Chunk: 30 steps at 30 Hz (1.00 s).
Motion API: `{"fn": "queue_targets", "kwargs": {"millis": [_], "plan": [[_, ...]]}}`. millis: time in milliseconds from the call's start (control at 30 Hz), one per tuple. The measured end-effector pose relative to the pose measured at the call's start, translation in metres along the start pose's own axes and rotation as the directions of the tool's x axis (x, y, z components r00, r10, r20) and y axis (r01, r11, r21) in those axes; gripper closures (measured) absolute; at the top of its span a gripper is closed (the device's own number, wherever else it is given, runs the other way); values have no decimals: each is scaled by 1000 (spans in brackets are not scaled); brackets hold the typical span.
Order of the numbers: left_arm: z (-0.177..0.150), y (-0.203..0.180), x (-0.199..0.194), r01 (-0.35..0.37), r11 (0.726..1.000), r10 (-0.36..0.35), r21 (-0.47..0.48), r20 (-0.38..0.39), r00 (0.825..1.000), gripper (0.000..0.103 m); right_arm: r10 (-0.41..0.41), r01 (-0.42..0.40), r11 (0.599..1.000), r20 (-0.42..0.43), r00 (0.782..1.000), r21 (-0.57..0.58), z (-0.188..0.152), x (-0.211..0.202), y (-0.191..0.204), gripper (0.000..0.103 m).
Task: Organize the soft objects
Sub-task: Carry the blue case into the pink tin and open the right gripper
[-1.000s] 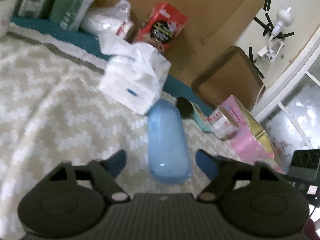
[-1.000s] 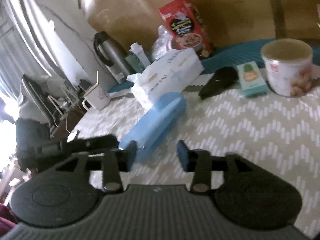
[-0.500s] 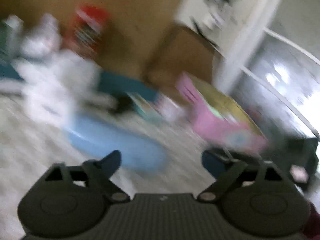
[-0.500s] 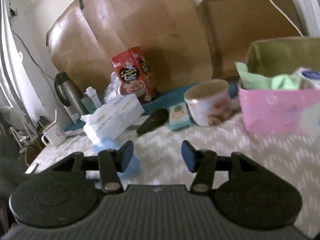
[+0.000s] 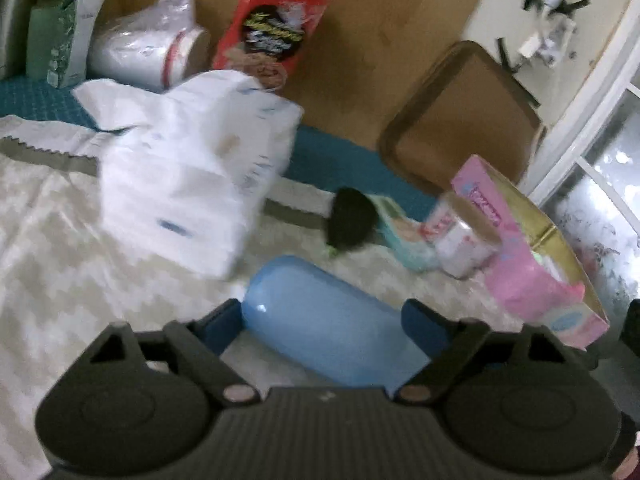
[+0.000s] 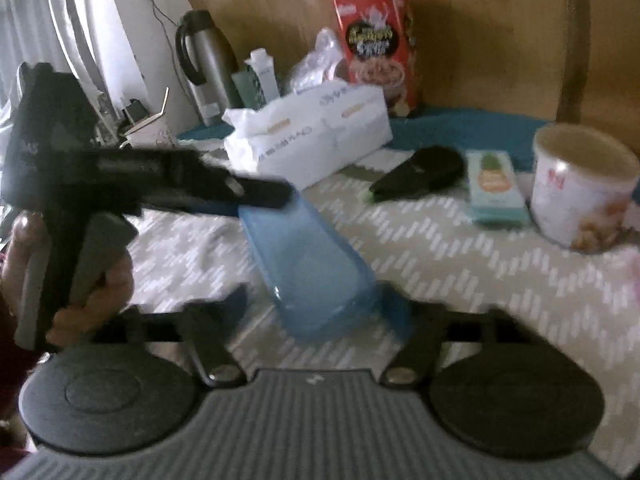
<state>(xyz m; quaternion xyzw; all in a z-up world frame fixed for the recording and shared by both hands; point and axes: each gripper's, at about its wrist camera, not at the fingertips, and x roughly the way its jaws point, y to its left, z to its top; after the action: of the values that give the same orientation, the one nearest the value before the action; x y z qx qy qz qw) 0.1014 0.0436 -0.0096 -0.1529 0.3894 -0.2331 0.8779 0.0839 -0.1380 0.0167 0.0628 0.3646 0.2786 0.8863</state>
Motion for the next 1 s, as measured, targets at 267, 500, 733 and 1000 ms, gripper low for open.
{"fn": "queue_targets", "kwargs": {"millis": [267,500,733,1000], "plan": [[-37,-93,33,217,967,-195,136,-157,968,14,-110,111,994,63,992,-10,-64,-90,-29,42],[-11,-190,61,310,910,-260,276,-205,944,16,-201,193,979,176,964,65,-103,-155,-43,47],[58,-278,106,296,873,-267,387,-128,955,14,-325,289,946,388,862,149,-59,-209,-91,47],[73,-303,177,66,913,-51,404,-48,998,10,-490,397,863,332,806,312,-10,-159,-176,45]]}}
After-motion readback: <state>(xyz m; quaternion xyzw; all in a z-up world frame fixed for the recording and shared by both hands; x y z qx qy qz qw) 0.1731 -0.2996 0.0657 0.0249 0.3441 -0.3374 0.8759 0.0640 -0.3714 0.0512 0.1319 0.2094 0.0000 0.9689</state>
